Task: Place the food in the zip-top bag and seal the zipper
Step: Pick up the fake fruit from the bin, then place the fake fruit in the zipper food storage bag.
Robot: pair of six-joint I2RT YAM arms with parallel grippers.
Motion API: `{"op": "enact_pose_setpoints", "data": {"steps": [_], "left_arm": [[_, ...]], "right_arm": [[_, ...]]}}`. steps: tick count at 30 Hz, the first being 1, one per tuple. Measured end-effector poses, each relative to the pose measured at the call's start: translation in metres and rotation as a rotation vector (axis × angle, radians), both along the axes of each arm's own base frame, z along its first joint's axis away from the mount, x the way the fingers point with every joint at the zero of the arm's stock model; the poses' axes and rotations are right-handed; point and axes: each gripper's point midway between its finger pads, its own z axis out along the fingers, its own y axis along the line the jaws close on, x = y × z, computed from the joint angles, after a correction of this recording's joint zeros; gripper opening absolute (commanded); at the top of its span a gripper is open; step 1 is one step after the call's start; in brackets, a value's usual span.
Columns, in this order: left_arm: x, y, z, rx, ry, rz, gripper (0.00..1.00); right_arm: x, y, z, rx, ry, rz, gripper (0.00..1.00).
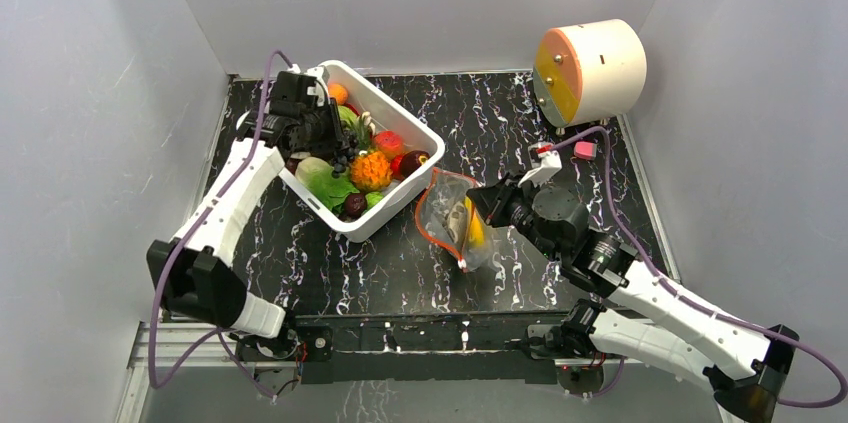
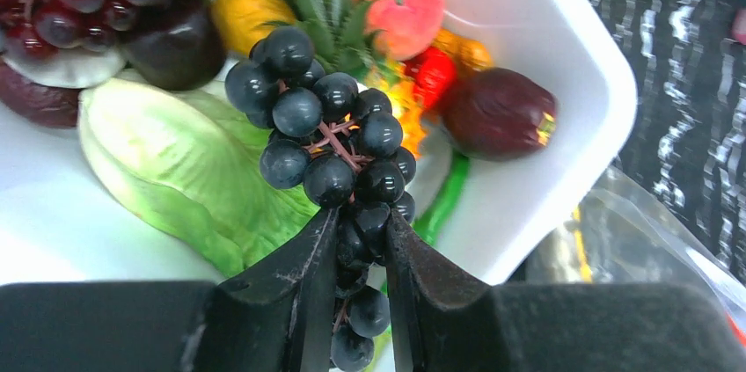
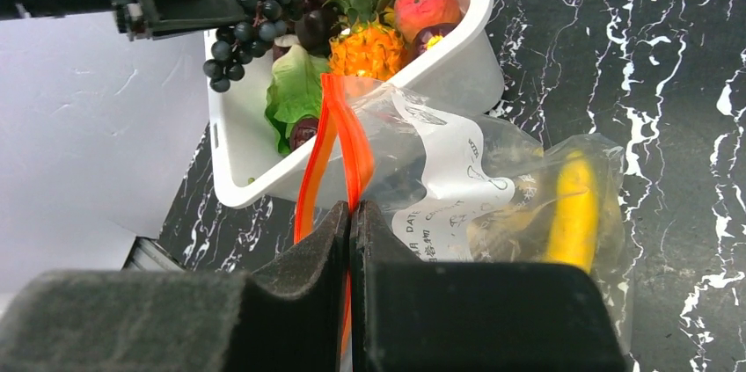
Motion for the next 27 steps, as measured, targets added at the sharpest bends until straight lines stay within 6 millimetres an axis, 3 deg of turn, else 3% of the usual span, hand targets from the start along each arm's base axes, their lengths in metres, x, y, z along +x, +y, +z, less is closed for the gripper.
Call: {"op": "enact_pose_setpoints", "data": {"steps": [14, 22, 27], "left_arm": [[-0.076, -0.056, 0.076, -0.384, -0.043, -0.270, 0.19], [-0.108, -0.094, 0.094, -0.641, 0.028, -0.467, 0.19], [-0.126, -0.111, 0.086, -0.739, 0.093, -0.557, 0.19]], "right_arm": [[0.014, 0.010, -0.006, 0.047, 0.038, -0.050, 0.00], [0.022, 0.020, -0.007, 0.056, 0.047, -0.056, 0.00], [0.026, 0.026, -0.004, 0.069, 0.049, -0.051, 0.00]]}}
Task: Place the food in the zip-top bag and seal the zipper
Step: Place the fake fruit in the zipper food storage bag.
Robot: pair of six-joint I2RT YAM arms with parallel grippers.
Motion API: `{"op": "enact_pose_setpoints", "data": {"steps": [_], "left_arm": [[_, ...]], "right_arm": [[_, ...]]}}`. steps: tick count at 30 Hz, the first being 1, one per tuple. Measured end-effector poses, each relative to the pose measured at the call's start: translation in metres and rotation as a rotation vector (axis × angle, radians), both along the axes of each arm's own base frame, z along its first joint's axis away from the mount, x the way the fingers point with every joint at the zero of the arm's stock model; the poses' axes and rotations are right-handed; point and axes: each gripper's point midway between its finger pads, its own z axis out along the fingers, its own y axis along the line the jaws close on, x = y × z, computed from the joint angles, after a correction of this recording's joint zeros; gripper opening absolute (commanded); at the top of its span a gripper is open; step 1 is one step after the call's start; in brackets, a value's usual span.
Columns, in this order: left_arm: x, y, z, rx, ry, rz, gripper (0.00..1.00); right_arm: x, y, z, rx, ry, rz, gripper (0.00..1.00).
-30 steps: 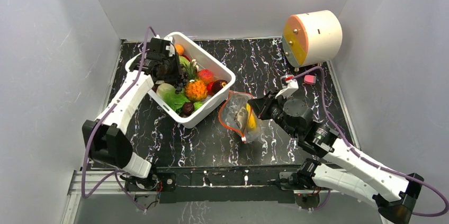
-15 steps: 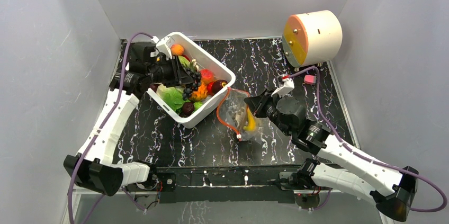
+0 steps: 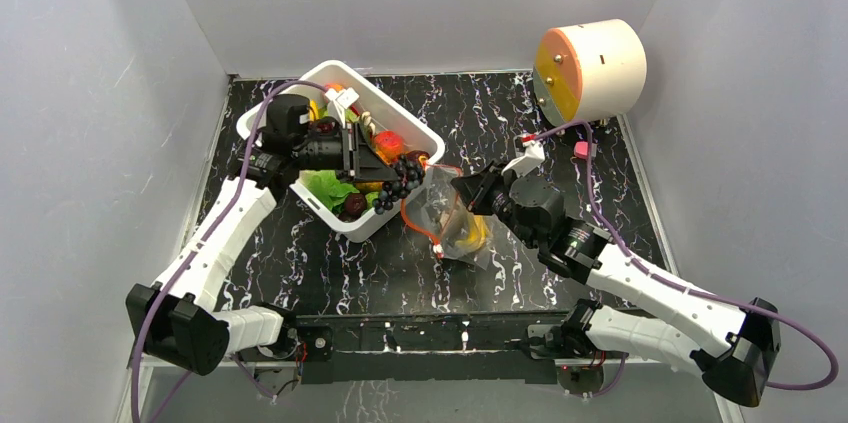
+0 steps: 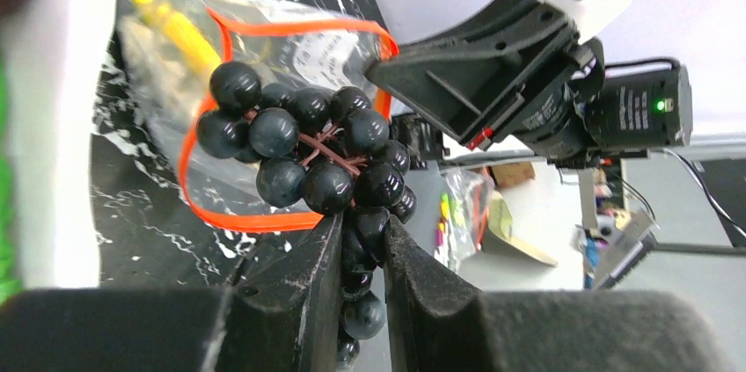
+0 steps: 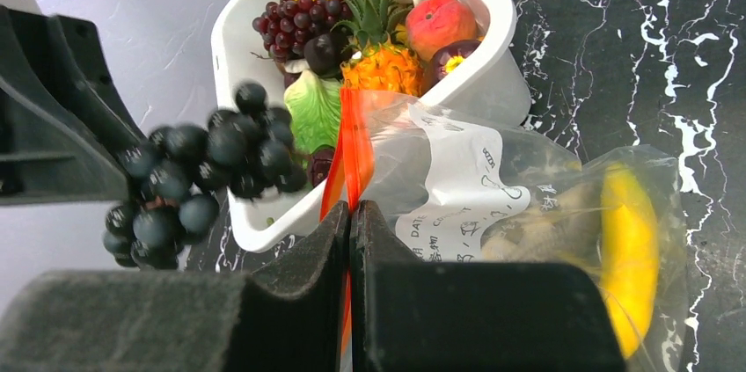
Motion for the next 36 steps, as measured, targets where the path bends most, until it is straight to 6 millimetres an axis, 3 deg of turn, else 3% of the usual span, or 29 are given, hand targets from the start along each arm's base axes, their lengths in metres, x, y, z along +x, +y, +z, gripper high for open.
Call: {"op": "enact_pose_setpoints", "data": {"steps": [4, 12, 28, 32, 36], "left_arm": [[-0.013, -0.009, -0.006, -0.032, 0.038, -0.059, 0.19], [-0.021, -0.020, 0.006, -0.119, 0.024, -0.133, 0.18], [-0.039, -0.028, -0.008, -0.143, 0.070, -0.213, 0.18], [-0.037, -0.029, -0.020, -0.120, 0.088, -0.220, 0.18], [-0.027, -0.029, -0.050, -0.035, 0.158, -0.195, 0.17]], "right_arm": [[0.001, 0.002, 0.004, 0.008, -0.004, 0.003, 0.00], [0.001, 0.007, 0.007, 0.021, -0.011, 0.023, 0.00], [-0.001, 0.011, 0.007, 0.025, -0.009, 0.041, 0.00], [-0.002, 0.014, 0.011, 0.037, -0.018, 0.059, 0.00], [-0.005, 0.019, 0.015, 0.053, -0.026, 0.092, 0.00]]}}
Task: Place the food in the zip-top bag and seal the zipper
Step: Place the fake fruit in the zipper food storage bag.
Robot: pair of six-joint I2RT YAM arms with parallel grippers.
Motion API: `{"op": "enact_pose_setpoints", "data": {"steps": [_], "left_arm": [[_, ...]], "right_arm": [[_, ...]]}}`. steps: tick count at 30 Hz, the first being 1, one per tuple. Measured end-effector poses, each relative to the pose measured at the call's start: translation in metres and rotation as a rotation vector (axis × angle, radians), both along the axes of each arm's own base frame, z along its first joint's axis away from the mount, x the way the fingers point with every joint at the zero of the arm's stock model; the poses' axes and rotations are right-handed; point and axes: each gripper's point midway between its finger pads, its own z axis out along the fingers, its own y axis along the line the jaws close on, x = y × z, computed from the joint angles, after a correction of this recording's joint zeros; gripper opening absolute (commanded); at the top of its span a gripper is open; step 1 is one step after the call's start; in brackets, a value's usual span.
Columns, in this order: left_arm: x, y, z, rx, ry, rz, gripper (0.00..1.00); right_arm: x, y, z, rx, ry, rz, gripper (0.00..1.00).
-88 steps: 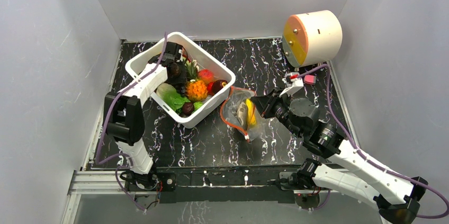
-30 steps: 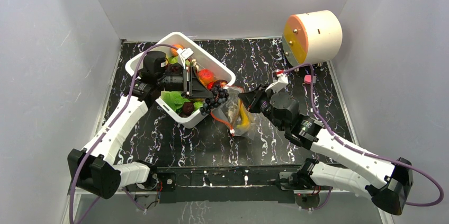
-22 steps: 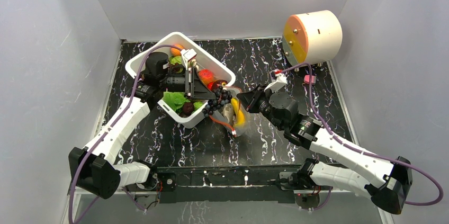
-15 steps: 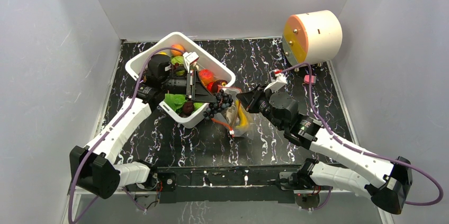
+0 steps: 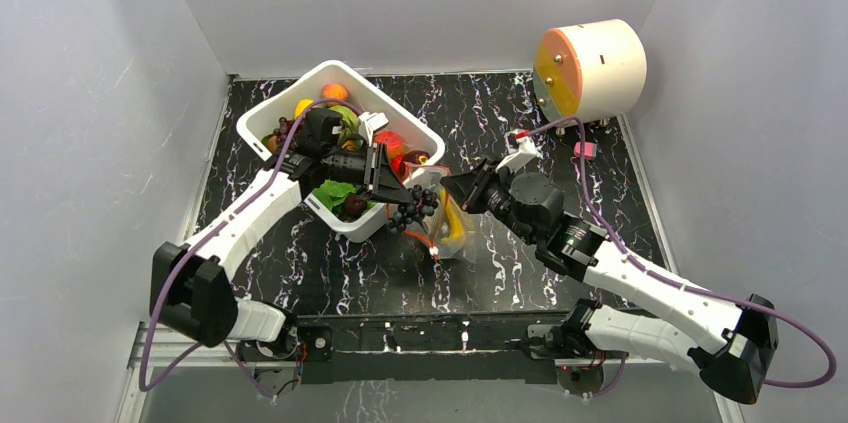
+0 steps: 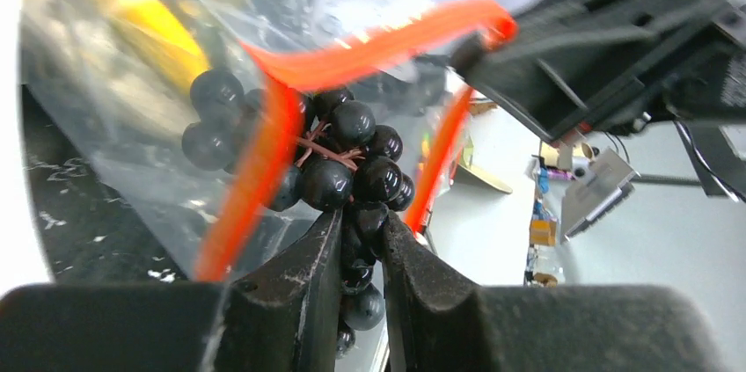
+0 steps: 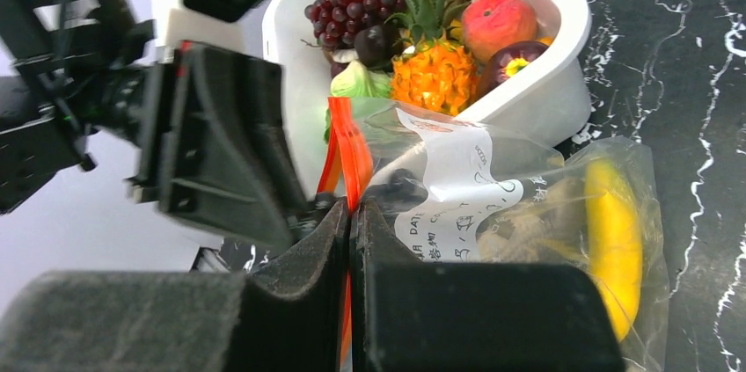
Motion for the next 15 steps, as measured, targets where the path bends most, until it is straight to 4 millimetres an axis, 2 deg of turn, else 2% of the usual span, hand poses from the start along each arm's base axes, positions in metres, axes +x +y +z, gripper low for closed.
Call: {"op": "enact_pose_setpoints", "data": {"steps": [4, 11, 15], "left_arm": [[0.013, 0.000, -0.023, 0.080, 0.037, 0.040, 0.17], [0.031, -0.007, -0.023, 0.106, 0.012, 0.104, 0.16], [0.037, -0.009, -0.027, 0.132, 0.013, 0.143, 0.20]], "right_arm": [[-0.005, 0.010, -0.001, 0.006, 0.000, 0.058, 0.00], [-0.015, 0.027, -0.004, 0.014, 0.012, 0.163, 0.00], [-0.017, 0.030, -0.001, 0.025, 0.004, 0.179, 0.00]]}}
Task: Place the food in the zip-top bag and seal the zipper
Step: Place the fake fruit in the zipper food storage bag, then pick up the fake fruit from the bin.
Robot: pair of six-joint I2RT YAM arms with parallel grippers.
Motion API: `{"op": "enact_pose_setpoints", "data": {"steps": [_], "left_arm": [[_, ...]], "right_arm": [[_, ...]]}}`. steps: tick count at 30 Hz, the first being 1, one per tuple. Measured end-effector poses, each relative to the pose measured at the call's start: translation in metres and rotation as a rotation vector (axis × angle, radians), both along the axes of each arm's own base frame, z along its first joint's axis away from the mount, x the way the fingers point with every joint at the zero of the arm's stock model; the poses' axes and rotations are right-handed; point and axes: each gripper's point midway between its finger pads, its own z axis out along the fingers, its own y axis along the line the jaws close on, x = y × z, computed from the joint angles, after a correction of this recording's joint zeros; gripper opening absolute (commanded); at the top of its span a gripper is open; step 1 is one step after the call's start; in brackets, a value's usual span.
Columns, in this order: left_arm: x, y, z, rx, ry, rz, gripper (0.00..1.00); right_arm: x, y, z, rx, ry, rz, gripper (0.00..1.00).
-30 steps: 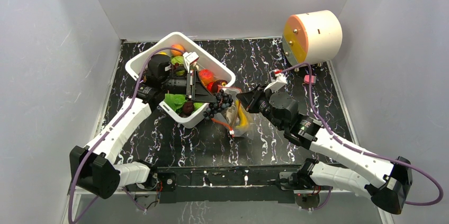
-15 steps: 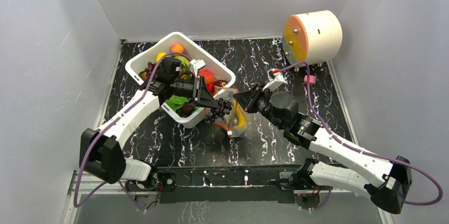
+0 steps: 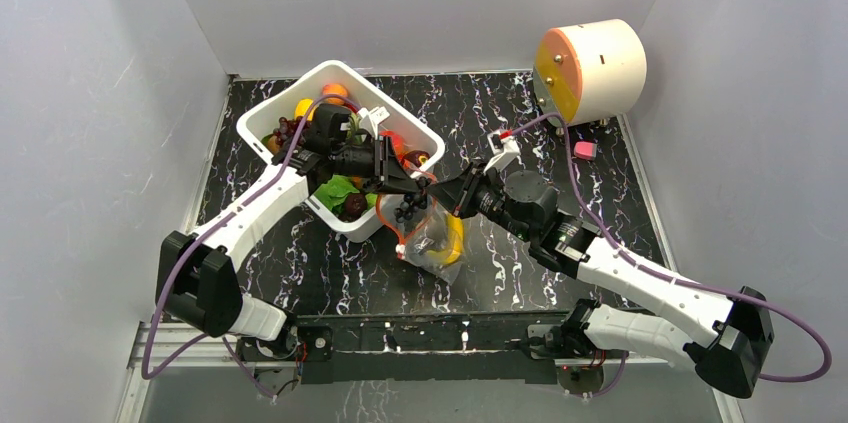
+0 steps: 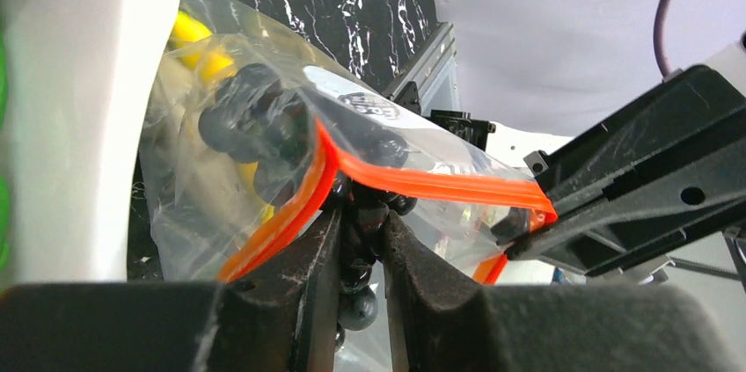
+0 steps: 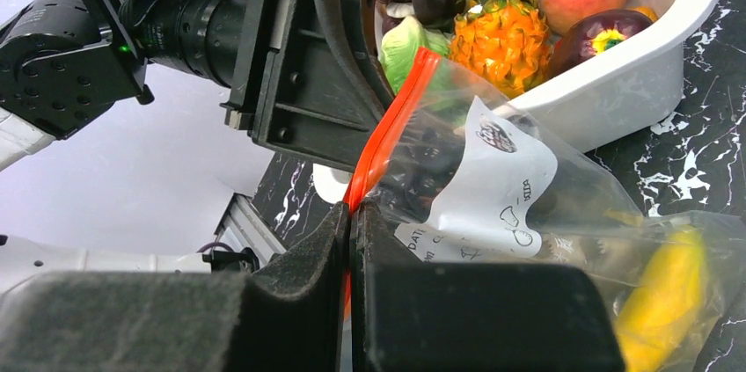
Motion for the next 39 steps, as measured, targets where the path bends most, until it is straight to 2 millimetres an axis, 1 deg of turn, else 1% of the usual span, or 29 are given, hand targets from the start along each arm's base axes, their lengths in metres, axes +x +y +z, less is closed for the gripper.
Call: {"op": "enact_pose_setpoints", "data": {"steps": [6, 7, 8, 9, 10, 13, 18, 22, 25, 29, 32, 34, 37, 39], "left_arm": [[0.009, -0.004, -0.002, 0.013, 0.009, 0.061, 0.21], [0.011, -0.005, -0.002, 0.011, 0.008, 0.070, 0.24], [0.011, -0.005, -0.002, 0.011, 0.012, 0.077, 0.30], [0.012, -0.006, -0.003, 0.012, 0.015, 0.083, 0.40], [0.013, -0.006, -0.002, 0.012, 0.015, 0.089, 0.45], [0.013, -0.008, -0.001, 0.007, 0.020, 0.095, 0.53], [0.013, -0.008, -0.001, 0.007, 0.022, 0.095, 0.62], [0.011, -0.008, 0.001, 0.001, 0.017, 0.085, 0.64], [0.009, -0.008, 0.007, -0.010, 0.002, 0.073, 0.66], [0.007, -0.008, 0.029, -0.037, -0.064, 0.052, 0.67], [0.006, -0.006, 0.049, -0.044, -0.128, 0.040, 0.67], [0.008, -0.004, 0.059, -0.030, -0.169, 0.042, 0.65], [0.015, 0.003, 0.068, 0.028, -0.231, 0.072, 0.62], [0.021, 0.010, 0.067, 0.085, -0.258, 0.106, 0.61]], "right_arm": [[-0.001, 0.000, 0.001, 0.003, -0.001, 0.003, 0.00], [0.000, -0.001, 0.002, 0.004, -0.003, 0.000, 0.00], [0.000, -0.002, 0.003, 0.007, -0.006, -0.005, 0.00], [0.000, -0.003, 0.005, 0.010, -0.009, -0.009, 0.00], [0.000, -0.004, 0.006, 0.014, -0.013, -0.015, 0.00], [0.001, -0.008, 0.011, 0.023, -0.023, -0.032, 0.00], [0.003, -0.016, 0.011, 0.013, -0.022, -0.072, 0.00], [0.005, -0.023, 0.008, -0.006, -0.019, -0.105, 0.00], [0.007, -0.028, 0.005, -0.025, -0.020, -0.123, 0.00], [0.008, -0.036, 0.003, -0.047, -0.024, -0.153, 0.00], [0.008, -0.046, 0.001, -0.076, -0.030, -0.185, 0.00], [0.008, -0.053, 0.002, -0.092, -0.036, -0.204, 0.00], [0.007, -0.065, 0.004, -0.119, -0.050, -0.236, 0.00], [0.006, -0.073, 0.007, -0.131, -0.063, -0.257, 0.00]]}}
